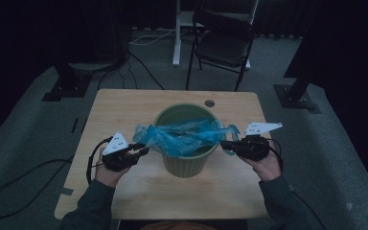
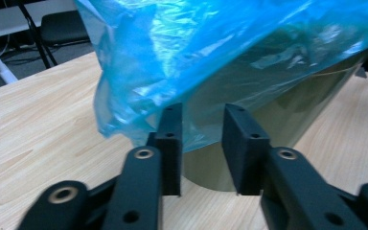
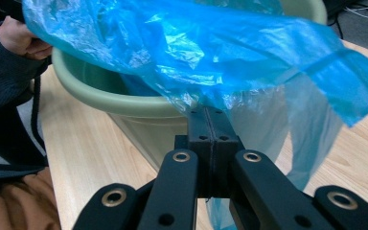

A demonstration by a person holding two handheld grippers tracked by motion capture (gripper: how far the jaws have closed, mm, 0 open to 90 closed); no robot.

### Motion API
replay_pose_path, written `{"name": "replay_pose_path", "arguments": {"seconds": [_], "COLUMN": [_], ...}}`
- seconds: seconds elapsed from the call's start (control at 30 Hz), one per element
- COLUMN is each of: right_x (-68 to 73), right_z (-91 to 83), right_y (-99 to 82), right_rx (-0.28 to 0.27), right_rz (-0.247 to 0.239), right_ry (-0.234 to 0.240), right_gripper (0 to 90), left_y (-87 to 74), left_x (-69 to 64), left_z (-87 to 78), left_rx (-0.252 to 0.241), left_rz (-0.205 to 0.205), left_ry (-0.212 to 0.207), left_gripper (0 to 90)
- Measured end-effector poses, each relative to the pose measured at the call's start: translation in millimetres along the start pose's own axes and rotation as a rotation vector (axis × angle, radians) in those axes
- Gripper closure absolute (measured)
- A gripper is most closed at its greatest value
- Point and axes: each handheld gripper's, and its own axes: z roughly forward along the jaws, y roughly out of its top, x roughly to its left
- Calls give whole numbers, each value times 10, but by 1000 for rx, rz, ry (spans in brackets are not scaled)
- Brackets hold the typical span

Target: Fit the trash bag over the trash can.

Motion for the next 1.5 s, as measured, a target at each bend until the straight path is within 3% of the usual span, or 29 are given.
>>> {"name": "replay_pose_path", "arguments": {"seconds": [0.3, 0.43, 0.57, 0.7, 0.93, 1.2, 1.43, 1.5], "right_x": [49, 61, 68, 72, 69, 62, 59, 62], "right_z": [17, 18, 18, 18, 35, 37, 37, 35], "right_y": [19, 18, 12, 6, -15, -20, -25, -24], "right_rx": [-3, -5, -6, -7, -4, -7, -9, -9], "right_rz": [-6, -9, -10, -10, -10, -8, -5, -6], "right_ry": [15, 21, 26, 27, 32, 23, 19, 21], "right_gripper": [900, 900, 900, 900, 900, 900, 900, 900], "left_y": [105, 187, 213, 220, 231, 219, 247, 257], "left_x": [-239, -358, -426, -433, -403, -392, -412, -415], "left_z": [-93, -65, 29, 73, 116, 145, 230, 246], "left_rx": [-50, -51, -37, -41, -48, -39, -35, -29], "left_rz": [47, 89, 101, 89, 52, 30, 11, 9], "left_ry": [-44, -55, -56, -46, 1, 17, 5, 14], "left_gripper": [607, 579, 551, 538, 614, 612, 587, 662]}}
